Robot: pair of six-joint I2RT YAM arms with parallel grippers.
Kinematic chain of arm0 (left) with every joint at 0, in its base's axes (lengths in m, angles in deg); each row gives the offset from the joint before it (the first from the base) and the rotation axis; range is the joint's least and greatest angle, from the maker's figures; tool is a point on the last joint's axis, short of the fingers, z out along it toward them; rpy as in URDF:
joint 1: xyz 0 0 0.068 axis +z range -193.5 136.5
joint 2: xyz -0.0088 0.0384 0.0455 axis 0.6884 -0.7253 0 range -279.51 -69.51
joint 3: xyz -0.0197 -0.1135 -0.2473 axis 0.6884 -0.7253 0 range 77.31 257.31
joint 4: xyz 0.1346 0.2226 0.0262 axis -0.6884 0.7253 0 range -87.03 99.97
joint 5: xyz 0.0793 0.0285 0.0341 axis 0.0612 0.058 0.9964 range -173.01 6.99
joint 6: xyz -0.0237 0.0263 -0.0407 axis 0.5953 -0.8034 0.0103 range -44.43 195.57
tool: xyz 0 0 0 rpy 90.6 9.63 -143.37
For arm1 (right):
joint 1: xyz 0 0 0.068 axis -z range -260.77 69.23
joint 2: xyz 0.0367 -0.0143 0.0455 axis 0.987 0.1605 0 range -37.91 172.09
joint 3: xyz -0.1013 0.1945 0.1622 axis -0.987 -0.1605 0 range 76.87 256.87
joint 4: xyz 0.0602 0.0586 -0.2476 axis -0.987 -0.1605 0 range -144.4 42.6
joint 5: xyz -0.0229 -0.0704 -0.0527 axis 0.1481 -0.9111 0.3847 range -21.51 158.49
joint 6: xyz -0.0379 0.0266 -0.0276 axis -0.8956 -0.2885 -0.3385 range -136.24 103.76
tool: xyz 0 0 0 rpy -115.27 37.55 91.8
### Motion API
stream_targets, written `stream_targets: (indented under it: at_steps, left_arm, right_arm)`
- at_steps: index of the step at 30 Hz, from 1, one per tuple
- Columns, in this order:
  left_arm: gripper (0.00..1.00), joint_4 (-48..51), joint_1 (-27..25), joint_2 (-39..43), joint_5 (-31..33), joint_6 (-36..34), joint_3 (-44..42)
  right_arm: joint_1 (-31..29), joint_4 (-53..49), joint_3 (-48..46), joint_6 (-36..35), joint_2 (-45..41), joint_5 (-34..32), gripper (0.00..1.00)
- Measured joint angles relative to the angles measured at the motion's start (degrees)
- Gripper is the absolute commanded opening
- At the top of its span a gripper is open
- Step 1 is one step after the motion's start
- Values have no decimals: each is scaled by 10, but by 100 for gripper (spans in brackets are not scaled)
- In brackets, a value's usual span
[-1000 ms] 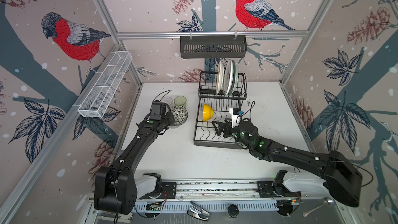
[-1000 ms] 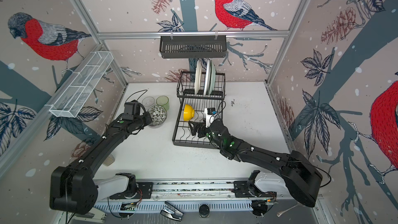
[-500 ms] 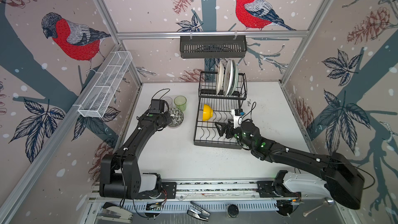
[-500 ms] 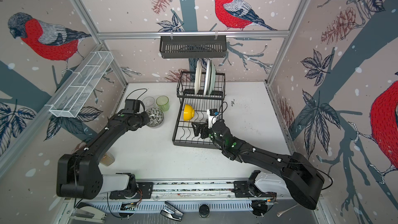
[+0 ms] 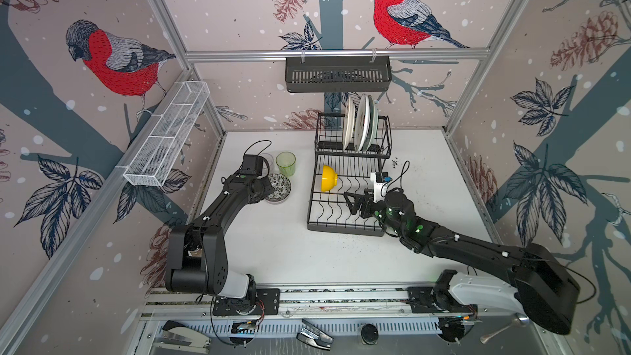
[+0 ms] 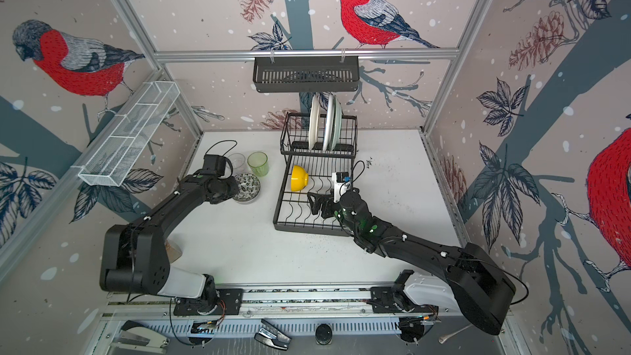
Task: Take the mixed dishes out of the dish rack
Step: 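Lower the patterned bowl into the lilac bowl with the left gripper and open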
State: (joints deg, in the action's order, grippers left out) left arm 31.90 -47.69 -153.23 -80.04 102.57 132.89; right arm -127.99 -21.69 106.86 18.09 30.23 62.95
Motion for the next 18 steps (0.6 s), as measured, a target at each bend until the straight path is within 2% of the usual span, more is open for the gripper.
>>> stream_targets:
  at_steps: [2, 8, 12, 15, 18]
  left_arm:
    - [43, 1, 0, -2, -2, 0, 3]
    - [76, 2, 0, -2, -2, 0, 8]
    - [89, 4, 0, 12, -2, -3, 9]
    - [95, -3, 0, 40, -13, -4, 4]
    - [96, -26, 0, 80, -28, 2, -26]
  right_arm:
    - [0, 0, 0, 0, 3, 2, 99]
    - [0, -1, 5, 2, 13, 7, 100]
    - [0, -1, 9, 2, 17, 8, 99]
    - [0, -2, 10, 2, 22, 8, 99]
    - [3, -6, 16, 4, 30, 8, 99]
